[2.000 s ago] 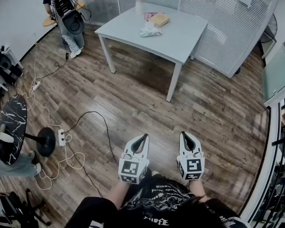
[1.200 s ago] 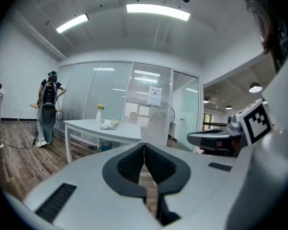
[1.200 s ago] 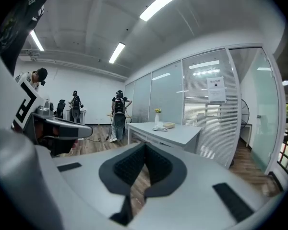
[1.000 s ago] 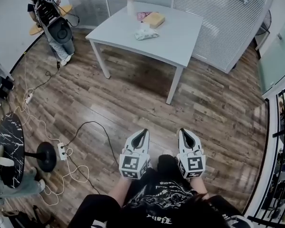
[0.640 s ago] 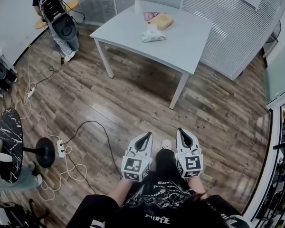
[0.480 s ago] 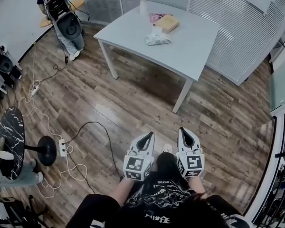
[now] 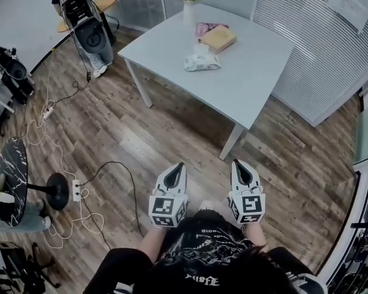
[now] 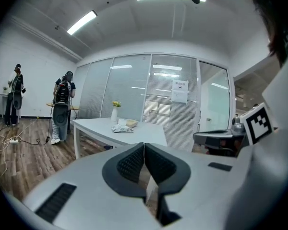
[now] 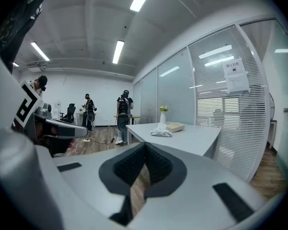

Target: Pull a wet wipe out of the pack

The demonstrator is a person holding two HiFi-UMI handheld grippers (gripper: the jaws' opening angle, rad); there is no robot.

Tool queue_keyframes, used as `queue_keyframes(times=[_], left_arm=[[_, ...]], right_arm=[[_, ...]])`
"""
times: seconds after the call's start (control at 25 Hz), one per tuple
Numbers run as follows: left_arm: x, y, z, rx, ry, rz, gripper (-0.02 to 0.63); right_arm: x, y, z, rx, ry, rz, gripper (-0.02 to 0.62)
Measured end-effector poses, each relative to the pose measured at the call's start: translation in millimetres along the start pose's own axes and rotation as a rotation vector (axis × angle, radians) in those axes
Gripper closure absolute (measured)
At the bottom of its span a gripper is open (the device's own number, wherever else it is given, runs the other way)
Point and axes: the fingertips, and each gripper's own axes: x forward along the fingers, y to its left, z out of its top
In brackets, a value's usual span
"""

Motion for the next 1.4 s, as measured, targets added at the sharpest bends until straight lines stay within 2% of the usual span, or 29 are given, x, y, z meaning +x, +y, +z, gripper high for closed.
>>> queue_keyframes(times=[0.24,0.68,0.92,1.4], left_arm=[[51,-24,8,0.013,-0.004,0.006,0.598],[117,-17,17,0.021,0.006,-0.015,0.598],[164,12,27,0.022,0.010,-0.045,0.598],[288,93,83,0.056,0.002,-0.162,0.598]], right_arm=[[30,-46,0,-0.009,0.002,0.037,0.597],[73,-70,-3,0.003,0.020,0.044,0.597],[118,-82,5,0.005,0.023,0.014,0.597],[259,-93,45,0.027,0.028,-0.053,0.597]])
